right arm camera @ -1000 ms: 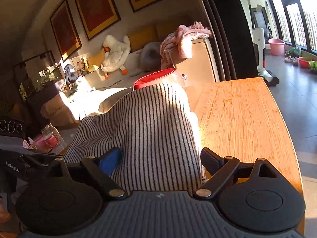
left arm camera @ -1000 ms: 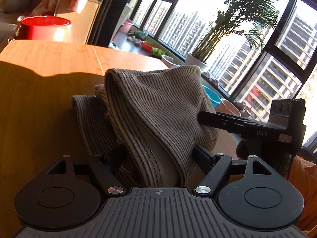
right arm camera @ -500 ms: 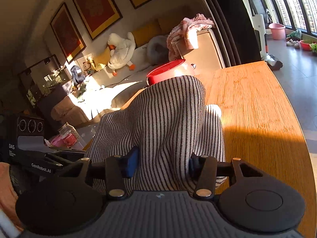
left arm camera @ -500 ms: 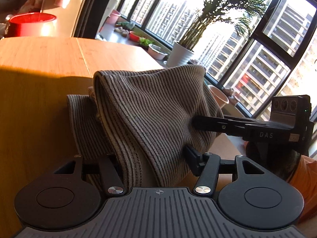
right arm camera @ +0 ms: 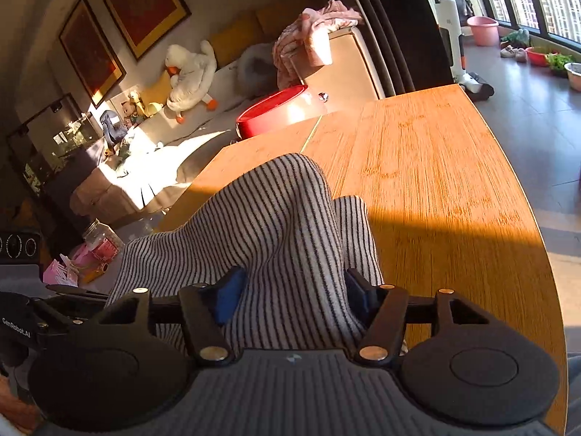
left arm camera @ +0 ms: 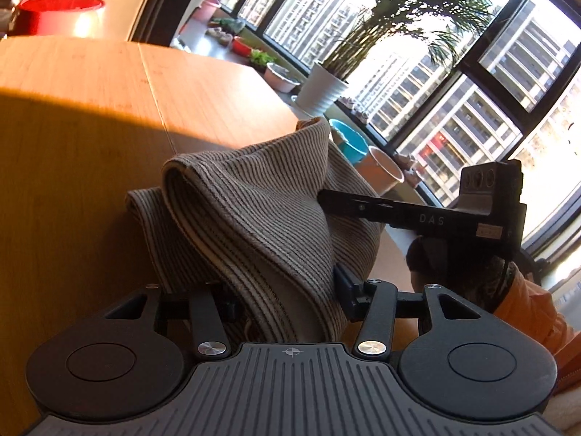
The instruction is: Fold clothes
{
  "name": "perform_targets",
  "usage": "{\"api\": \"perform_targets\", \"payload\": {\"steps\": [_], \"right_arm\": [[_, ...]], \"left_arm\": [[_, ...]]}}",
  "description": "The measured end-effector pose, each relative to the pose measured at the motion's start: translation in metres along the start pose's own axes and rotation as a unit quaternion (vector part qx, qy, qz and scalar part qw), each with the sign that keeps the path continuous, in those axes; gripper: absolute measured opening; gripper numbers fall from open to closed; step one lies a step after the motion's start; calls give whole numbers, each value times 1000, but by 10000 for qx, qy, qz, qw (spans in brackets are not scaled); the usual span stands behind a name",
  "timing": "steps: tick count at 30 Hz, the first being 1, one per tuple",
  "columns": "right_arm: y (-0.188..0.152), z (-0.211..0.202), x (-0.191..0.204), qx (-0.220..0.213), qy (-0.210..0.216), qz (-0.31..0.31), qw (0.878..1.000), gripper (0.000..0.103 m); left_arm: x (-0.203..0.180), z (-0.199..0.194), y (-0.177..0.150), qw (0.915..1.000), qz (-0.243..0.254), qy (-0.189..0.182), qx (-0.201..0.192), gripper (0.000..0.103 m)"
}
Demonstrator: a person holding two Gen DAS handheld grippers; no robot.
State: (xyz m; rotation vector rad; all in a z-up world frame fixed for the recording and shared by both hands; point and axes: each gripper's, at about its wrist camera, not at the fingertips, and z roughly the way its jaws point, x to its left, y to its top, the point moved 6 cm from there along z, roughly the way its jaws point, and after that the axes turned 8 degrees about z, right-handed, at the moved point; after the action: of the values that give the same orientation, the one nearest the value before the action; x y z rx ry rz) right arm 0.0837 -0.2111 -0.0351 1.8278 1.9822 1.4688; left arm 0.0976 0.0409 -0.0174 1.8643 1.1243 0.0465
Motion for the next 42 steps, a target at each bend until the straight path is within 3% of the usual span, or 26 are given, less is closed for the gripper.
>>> {"api": "perform_targets", "payload": {"steps": [5, 8, 11, 14, 18, 21, 24, 27, 29, 33, 37, 42], "right_arm": [[0, -5, 0, -105, -284, -242, 9992, 71], [-1, -6, 1, -146, -340, -226, 9991, 72], [0, -10, 7, -207, -427, -280, 9985, 73], [1, -25, 16, -332, -537, -404, 9972, 74], [-3, -62, 29, -465, -361, -529, 9969, 74], [-9, -81, 35, -389, -191, -429, 9981, 74], [-24, -77, 31, 20, 170, 149, 9997, 74], [-39, -56, 28, 439, 615, 873, 9933, 73], [-33, -47, 27, 374, 519, 857, 9943, 73], [-18, -28, 21, 207, 212, 843, 9960, 72], [2, -1, 14, 15, -364, 316, 9988, 72], [27, 31, 6, -60, -583, -29, 9983, 77]], "left_arm": [[-15, -37, 27, 9953, 664, 313, -630, 56], [-21, -42, 46, 9904, 922, 519, -893, 71], [-17, -17, 61, 9893, 1028, 662, -797, 71], [1, 12, 66, 9877, 1031, 1048, -531, 65], [30, 29, 62, 9881, 715, 1299, -418, 66], [51, 30, 53, 9865, 496, 1520, -358, 60], [66, 33, 46, 9878, 201, 1523, -273, 60], [72, 34, 41, 9889, 64, 1464, -243, 58], [73, 31, 38, 9889, 46, 1466, -225, 52], [74, 26, 31, 9906, -114, 1355, -154, 51], [67, 25, 18, 9923, -234, 1218, -78, 50], [50, 22, 1, 9943, -325, 1014, 5, 50]]}}
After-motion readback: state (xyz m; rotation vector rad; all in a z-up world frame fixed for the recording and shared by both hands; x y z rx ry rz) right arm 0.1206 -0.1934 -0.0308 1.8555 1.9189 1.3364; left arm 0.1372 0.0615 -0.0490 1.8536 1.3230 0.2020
